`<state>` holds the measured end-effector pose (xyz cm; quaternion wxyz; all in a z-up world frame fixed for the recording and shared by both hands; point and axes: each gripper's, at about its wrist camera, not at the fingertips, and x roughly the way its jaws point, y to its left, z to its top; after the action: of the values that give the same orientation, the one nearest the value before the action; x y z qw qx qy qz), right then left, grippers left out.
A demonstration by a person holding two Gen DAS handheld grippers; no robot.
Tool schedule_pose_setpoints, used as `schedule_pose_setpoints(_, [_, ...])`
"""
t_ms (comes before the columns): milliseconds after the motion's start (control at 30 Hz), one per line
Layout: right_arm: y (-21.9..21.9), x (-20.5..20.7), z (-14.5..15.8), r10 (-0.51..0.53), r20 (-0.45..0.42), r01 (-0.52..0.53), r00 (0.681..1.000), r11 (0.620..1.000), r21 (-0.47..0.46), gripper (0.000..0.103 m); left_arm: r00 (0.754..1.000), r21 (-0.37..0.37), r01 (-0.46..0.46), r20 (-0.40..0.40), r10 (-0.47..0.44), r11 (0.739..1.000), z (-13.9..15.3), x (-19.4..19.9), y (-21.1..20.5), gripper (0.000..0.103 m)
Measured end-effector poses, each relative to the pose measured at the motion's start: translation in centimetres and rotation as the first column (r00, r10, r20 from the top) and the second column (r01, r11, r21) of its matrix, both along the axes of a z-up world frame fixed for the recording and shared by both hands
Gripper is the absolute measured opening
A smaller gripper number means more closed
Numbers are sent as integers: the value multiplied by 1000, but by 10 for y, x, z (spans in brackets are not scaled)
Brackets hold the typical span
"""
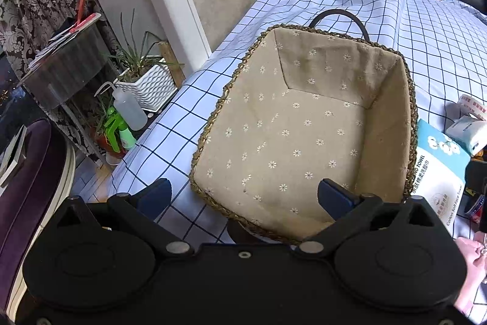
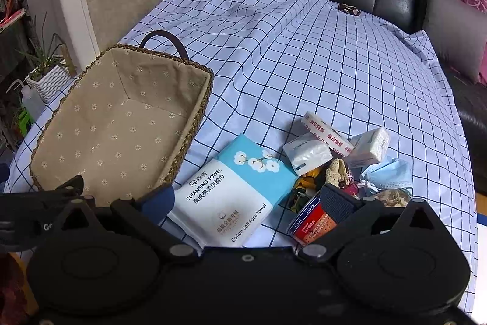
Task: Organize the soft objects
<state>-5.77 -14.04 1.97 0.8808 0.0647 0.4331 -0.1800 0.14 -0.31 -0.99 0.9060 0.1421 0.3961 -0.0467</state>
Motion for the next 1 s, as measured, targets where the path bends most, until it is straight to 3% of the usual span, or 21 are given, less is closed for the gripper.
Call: schedule_pose_setpoints(1000, [4, -1, -5, 19, -21, -19, 1000, 1000, -10, 102, 1000, 7, 4, -21, -4, 1000, -5, 0, -3, 100])
